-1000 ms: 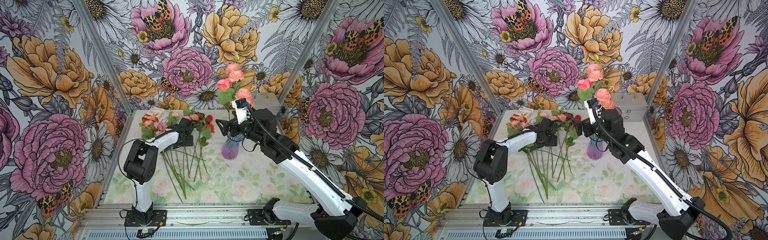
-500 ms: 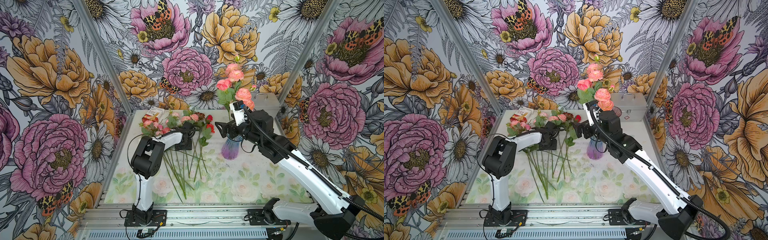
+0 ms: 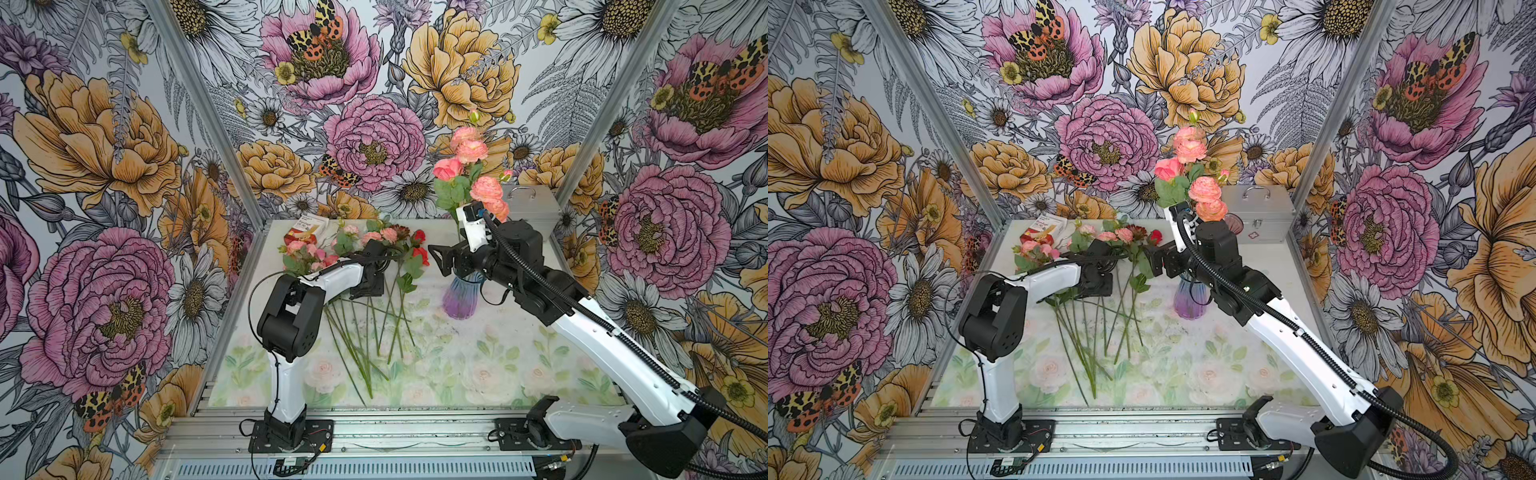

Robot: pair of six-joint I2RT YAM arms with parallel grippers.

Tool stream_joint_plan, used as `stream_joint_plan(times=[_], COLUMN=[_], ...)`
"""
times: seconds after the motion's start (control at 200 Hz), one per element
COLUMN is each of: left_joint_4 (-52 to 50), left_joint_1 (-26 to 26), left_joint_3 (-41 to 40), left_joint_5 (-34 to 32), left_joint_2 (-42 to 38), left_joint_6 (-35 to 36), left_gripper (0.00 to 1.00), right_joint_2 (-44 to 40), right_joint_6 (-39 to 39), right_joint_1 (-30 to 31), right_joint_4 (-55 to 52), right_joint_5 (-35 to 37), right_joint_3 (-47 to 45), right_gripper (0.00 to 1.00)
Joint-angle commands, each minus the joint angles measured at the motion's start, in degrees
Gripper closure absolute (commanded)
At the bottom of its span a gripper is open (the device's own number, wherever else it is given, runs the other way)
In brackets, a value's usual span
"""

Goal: Place the pink flowers into the vase
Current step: Pick up the flower at the center of the board.

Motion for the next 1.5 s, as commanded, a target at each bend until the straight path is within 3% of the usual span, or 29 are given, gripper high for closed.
stream_joint_plan(times=[0.0, 0.045, 0.265, 0.415, 0.46, 0.64, 1.031, 1.236, 1.341, 1.496], left_joint_4=[1.24, 1.41, 1.73, 2.48, 3.09, 8.63, 33.89, 42.25, 43.98, 45.19], left_joint_1=[0.45, 0.40, 0.69, 0.85, 0.68, -0.35, -1.62, -6.15, -6.72, -8.19], left_joint_3=[0.99, 1.07, 1.98, 2.24, 2.01, -2.77, -24.19, -31.35, -32.48, -32.98], left_joint_5=[0.26, 0.29, 0.96, 2.23, 3.01, 1.61, -3.94, -4.09, 1.95, 4.43], left_joint_2=[0.39, 0.20, 0.66, 1.29, 0.64, -8.39, -41.30, -50.13, -52.12, -54.53], left_joint_6=[-0.65, -0.64, -0.47, -0.37, -0.33, 0.72, 6.26, 9.90, 8.83, 8.51], left_gripper=[0.64, 0.64, 0.85, 0.90, 1.00, 1.00, 1.00, 1.00, 1.00, 1.00], right_joint_2=[-0.39, -0.28, -0.08, -0.56, -0.71, -1.22, -3.10, -1.76, 0.68, 4.13], right_joint_6=[0.84, 0.80, 0.71, 0.41, 0.36, 1.08, 0.82, 0.88, 1.02, 0.58], right_joint_1=[0.32, 0.30, 0.33, 0.31, 0.34, 0.31, 2.41, 2.81, 4.17, 7.08], right_joint_4=[0.08, 0.01, -0.03, 0.01, -0.05, -0.26, -0.78, -0.78, -0.78, -0.77], right_joint_5=[-0.74, -0.90, -0.91, -0.72, -0.60, -1.75, -5.56, -6.11, -8.16, -8.20], right_joint_3=[-0.44, -0.53, -0.45, -0.49, -0.53, -0.14, -0.99, 1.47, 3.52, 5.73], right_gripper=[0.01, 0.01, 0.01, 0.01, 0.01, 0.01, 0.01, 0.05, 0.12, 0.19])
